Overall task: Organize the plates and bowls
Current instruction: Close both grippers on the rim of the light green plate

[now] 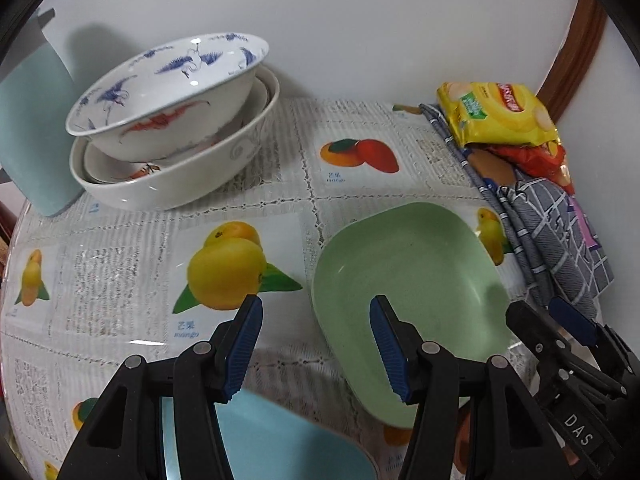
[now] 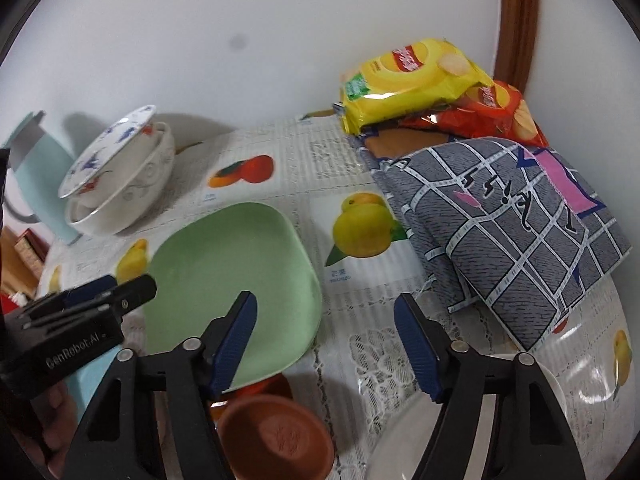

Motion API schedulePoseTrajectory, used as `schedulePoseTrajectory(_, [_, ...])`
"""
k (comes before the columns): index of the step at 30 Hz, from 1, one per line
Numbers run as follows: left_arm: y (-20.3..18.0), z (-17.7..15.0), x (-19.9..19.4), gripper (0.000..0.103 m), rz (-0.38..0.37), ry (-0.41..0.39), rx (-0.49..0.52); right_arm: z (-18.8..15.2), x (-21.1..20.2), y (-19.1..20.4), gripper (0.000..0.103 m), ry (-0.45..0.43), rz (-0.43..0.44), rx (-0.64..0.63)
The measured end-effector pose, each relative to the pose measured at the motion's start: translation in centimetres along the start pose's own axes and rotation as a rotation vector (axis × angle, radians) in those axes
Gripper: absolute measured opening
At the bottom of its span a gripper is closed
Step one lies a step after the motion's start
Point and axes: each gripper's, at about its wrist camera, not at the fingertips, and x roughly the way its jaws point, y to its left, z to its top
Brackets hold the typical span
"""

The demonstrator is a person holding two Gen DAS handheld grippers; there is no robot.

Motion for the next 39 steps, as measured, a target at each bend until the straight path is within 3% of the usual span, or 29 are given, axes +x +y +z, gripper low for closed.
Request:
schedulePoseTrajectory(7, [0.2,0.7,1.6,0.054,-0.008,0.021,0.006,-0.3,2.4,1.4,0.057,0.042,-0.027,-0.019])
schedulePoseTrajectory(12, [0.3,0.6,3.1,0.053,-0.009,0.054,0.005,-0.7,3.2,1.9,0.056,0.05,-0.058,-0.044])
schedulePoseTrajectory(21, [-0.4,0.5,3.4,0.05,-0.005,0.039,0.019,-0.6,3.8,2.3,0.046,0.066,-0.109,-0.064])
schedulePoseTrajectory(22, [-0.5,0.5,3.4,0.049,-0.008,0.035,0.018,-0.6,3.8,2.3,0.045,0.064,-0.114,-0.063])
schedulePoseTrajectory(24, [-0.4,0.5,3.3,0.035,-0.021,0.03,0.011,-0.7,3.9,2.4,0.042,0.061,-0.118,-0.066])
schedulePoseTrajectory(26, [-0.3,0.3,3.1,0.025,-0.048,0.025,0.0,-0.7,4.1,2.5,0.025,0.056,-0.094,-0.065])
schedulePoseTrajectory(27, [-0.3,0.3,3.2,0.019,-0.071,0.027,0.003,-0.8,4.2,2.5,0.022,0.06,-0.074,-0.065])
schedulePoseTrajectory(29, [-0.4,0.3,3.3,0.012,-0.049,0.019,0.007,-1.0,4.3,2.6,0.017,0.063,-0.068,-0.067])
schedulePoseTrajectory(33, [0.0,0.4,2.8,0.009,-0.051,-0.001,-0.003,-1.0,4.0,2.3,0.01,0.037,-0.068,-0.052])
schedulePoseTrajectory(39, [0.7,0.4,0.5,0.009,-0.059,-0.049,-0.019,-0.6,2.0,2.2,0.01,-0.039,-0.002,-0.029])
